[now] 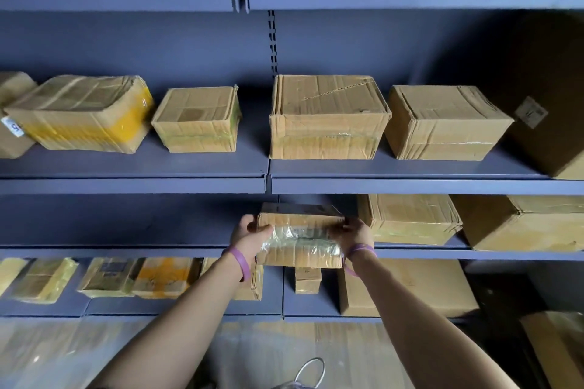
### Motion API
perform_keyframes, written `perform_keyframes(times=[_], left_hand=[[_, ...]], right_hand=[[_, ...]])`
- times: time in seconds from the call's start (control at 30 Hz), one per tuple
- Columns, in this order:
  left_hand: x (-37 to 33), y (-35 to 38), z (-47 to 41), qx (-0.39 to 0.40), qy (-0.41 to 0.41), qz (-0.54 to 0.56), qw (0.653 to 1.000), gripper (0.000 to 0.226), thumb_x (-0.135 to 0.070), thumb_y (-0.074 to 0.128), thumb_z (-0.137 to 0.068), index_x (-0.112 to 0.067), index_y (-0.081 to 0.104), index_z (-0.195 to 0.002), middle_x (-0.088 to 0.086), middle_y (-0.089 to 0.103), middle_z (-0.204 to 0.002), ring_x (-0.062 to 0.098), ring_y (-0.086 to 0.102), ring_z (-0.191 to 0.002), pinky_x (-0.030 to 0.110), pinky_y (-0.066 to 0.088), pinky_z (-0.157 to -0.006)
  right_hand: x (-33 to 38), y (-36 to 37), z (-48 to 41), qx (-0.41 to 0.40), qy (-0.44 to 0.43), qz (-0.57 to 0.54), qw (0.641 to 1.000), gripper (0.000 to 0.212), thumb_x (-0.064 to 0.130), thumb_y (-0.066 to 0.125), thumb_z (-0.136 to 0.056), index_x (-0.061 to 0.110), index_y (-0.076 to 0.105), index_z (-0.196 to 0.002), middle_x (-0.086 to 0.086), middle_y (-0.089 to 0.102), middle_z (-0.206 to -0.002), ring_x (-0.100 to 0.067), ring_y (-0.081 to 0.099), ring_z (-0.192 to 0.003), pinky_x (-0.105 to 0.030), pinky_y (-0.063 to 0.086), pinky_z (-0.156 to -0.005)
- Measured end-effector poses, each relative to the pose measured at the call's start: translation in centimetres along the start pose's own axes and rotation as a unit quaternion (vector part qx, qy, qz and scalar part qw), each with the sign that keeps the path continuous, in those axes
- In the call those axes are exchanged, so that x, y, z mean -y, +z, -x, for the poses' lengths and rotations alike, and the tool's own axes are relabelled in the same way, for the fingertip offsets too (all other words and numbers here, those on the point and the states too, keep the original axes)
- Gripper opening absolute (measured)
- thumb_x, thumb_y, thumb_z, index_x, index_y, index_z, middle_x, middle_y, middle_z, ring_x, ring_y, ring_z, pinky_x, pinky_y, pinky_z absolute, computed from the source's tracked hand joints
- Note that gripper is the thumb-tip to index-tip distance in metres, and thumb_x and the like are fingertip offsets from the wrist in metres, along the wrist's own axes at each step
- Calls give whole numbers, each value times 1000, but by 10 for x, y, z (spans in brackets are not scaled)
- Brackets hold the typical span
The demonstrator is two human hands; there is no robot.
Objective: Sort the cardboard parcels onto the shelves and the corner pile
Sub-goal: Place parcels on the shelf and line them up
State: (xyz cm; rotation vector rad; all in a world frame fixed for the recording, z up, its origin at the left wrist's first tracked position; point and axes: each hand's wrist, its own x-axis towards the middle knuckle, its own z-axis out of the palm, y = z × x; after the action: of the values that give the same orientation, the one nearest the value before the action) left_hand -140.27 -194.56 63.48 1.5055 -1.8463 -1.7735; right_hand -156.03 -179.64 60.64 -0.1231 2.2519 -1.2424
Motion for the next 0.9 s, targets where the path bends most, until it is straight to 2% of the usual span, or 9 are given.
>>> perform_keyframes(times=[0.23, 0.37, 0.47, 0.53, 0.6, 0.67, 0.73, 0.8, 0.9], left_hand=[[6, -18, 17, -55, 43, -14, 997, 18, -19, 65, -94, -10, 57, -108, 4, 63, -94, 23, 58, -87, 30, 47, -78], [10, -31, 20, -73, 49, -17, 996, 15, -19, 57, -98, -7, 57, -108, 8, 63, -97, 24, 56, -85, 30, 45, -75], [12, -41, 19, -66, 45, -13, 997, 17, -21, 52, -101, -7, 58, -109, 11, 63, -101, 29, 60, -92, 37, 49, -82], [15, -45, 18, -51, 32, 0, 998, 15, -25, 49, -103, -12, 56, -108, 6, 63, -102, 31, 61, -100, 41, 50, -91], [20, -46, 16, -35, 13, 25, 999, 19, -32, 48, -102, -21, 56, -114, 3, 64, -111, 28, 61, -107, 46, 51, -97], [24, -46, 16, -24, -9, 60, 998, 30, -37, 48, -102, -26, 54, -129, 4, 62, -126, 29, 61, -113, 53, 52, -96], [25, -46, 18, -18, -28, 95, 995, 35, -36, 47, -103, -25, 50, -136, 4, 60, -131, 29, 60, -117, 52, 50, -99], [22, -45, 25, -9, -38, 99, 994, 32, -36, 44, -105, -25, 51, -134, 1, 58, -130, 26, 58, -117, 43, 47, -101], [21, -42, 25, -9, -59, 98, 993, 32, -37, 43, -105, -26, 50, -134, 2, 55, -121, 22, 55, -103, 35, 47, -84]], right_hand=[[5, 9, 25, 5, -17, -73, 997, 41, 15, 83, -78, 11, 63, -114, -3, 68, -97, -22, 64, -88, -31, 51, -79], [9, 4, 36, 17, -9, -195, 981, 36, 40, 57, -97, 6, 63, -110, -6, 67, -96, -22, 63, -88, -36, 51, -81], [6, 0, 38, 25, 5, -151, 988, 43, 47, 48, -99, 9, 61, -112, -15, 65, -104, -28, 61, -92, -40, 49, -89], [-1, 1, 39, 43, -6, -125, 991, 72, 68, 54, -85, 6, 60, -120, -13, 63, -110, -21, 57, -86, -37, 46, -89], [-9, 1, 36, 55, 14, -129, 990, 106, 88, 55, -63, 6, 56, -130, -8, 63, -114, -20, 56, -94, -40, 46, -98], [-9, -3, 44, 93, 46, -189, 976, 78, 73, 58, -81, 11, 55, -129, -4, 63, -111, -24, 58, -102, -48, 49, -93], [-9, -8, 49, 150, 79, -257, 951, 49, 51, 58, -93, 11, 57, -121, -10, 64, -107, -32, 63, -100, -49, 56, -75], [-13, -13, 48, 183, 89, -296, 933, 44, 40, 63, -92, 5, 59, -118, -16, 66, -104, -35, 67, -92, -47, 58, -70], [-15, -14, 50, 181, 86, -322, 925, 41, 30, 68, -89, 2, 59, -118, -16, 69, -101, -31, 68, -87, -43, 58, -71]])
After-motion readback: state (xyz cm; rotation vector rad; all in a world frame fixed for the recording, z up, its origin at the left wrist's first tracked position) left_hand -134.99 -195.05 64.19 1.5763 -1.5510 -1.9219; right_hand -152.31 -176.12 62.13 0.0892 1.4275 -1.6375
